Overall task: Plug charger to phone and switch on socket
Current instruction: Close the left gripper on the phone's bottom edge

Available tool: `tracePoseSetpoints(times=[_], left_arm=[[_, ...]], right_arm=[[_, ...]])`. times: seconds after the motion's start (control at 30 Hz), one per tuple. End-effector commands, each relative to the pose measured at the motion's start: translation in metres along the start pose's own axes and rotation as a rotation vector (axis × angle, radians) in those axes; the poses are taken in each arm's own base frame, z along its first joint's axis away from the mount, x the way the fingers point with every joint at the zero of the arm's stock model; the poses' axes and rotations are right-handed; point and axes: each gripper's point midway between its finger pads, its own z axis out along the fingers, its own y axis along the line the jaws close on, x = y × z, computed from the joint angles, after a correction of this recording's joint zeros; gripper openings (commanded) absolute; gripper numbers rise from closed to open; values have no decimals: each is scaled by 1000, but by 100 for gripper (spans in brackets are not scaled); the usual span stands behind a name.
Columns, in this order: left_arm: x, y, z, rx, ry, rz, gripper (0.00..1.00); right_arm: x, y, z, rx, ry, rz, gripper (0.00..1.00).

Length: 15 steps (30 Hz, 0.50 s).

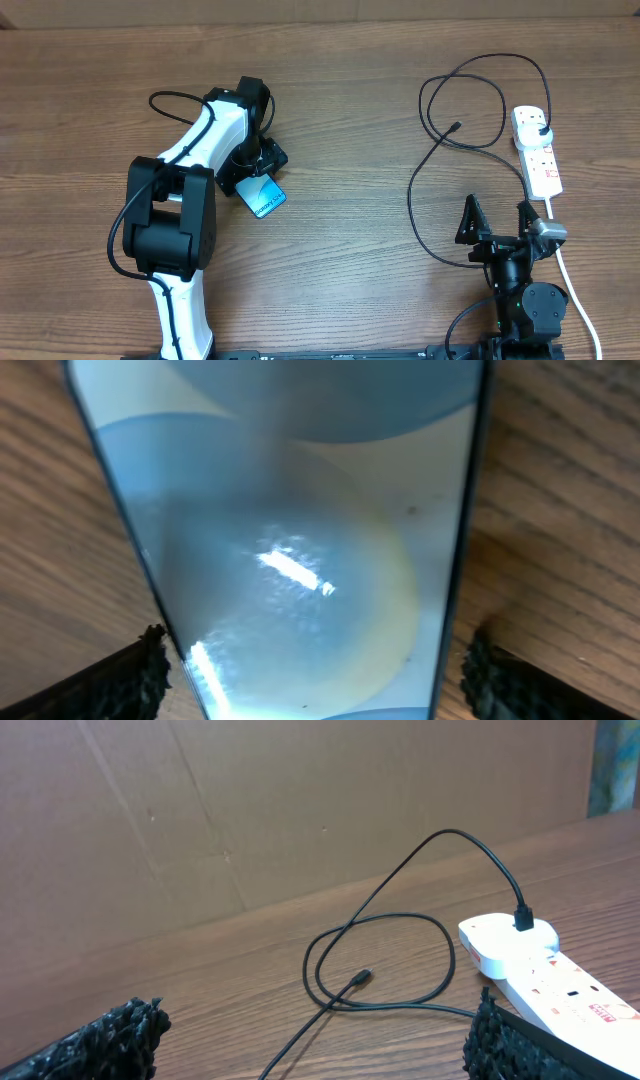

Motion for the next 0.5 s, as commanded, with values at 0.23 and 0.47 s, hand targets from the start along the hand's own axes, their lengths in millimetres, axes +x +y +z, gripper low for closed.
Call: tracePoseSetpoints(times=[0.23,0.47], left_arm=[[11,9,32,-53,51,174,84],[7,3,32,-31,32,350,87]], right_arm=[[2,-1,0,0,-1,-8,100],[2,-1,0,0,-1,-8,100]])
